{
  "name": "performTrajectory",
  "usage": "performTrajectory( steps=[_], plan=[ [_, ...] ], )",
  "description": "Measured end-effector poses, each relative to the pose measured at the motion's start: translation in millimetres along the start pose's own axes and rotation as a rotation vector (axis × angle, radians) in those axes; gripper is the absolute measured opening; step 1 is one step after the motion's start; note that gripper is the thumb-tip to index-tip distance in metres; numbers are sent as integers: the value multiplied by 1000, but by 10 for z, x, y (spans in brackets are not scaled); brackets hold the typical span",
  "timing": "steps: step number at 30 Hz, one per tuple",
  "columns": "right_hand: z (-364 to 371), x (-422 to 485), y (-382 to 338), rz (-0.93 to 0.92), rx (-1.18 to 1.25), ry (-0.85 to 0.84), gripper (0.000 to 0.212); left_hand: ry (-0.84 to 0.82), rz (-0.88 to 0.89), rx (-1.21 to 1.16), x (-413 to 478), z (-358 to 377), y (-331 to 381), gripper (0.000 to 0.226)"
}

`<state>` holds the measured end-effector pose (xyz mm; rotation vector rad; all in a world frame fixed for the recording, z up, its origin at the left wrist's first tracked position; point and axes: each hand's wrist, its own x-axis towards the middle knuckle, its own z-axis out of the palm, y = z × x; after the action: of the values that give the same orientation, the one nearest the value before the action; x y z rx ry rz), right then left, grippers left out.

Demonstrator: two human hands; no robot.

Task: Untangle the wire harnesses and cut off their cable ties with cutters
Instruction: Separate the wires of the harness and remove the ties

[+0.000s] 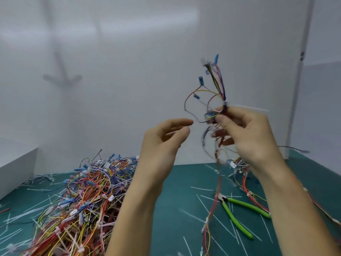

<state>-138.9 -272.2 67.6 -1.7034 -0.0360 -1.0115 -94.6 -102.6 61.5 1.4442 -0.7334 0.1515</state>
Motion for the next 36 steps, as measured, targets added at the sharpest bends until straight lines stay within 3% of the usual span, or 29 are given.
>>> performTrajectory(
  steps=[5, 11, 26, 33, 36],
  plan=[
    [137, -86, -43, 163, 185, -262, 16, 72, 108, -67, 4, 90, 32, 11],
    [167, -132, -59, 206, 190, -418, 20, 268, 169, 245, 23, 11, -42, 5],
    [270, -189, -96, 119, 48, -470, 26, 145, 97, -18, 75, -69, -58, 9],
    [312, -181, -124, -22, -111, -326, 13, 179, 121, -56, 79, -72, -40, 11],
    [316, -203, -127, -36, -42, -268, 10, 147, 141, -66, 70, -73, -23, 11]
  ],
)
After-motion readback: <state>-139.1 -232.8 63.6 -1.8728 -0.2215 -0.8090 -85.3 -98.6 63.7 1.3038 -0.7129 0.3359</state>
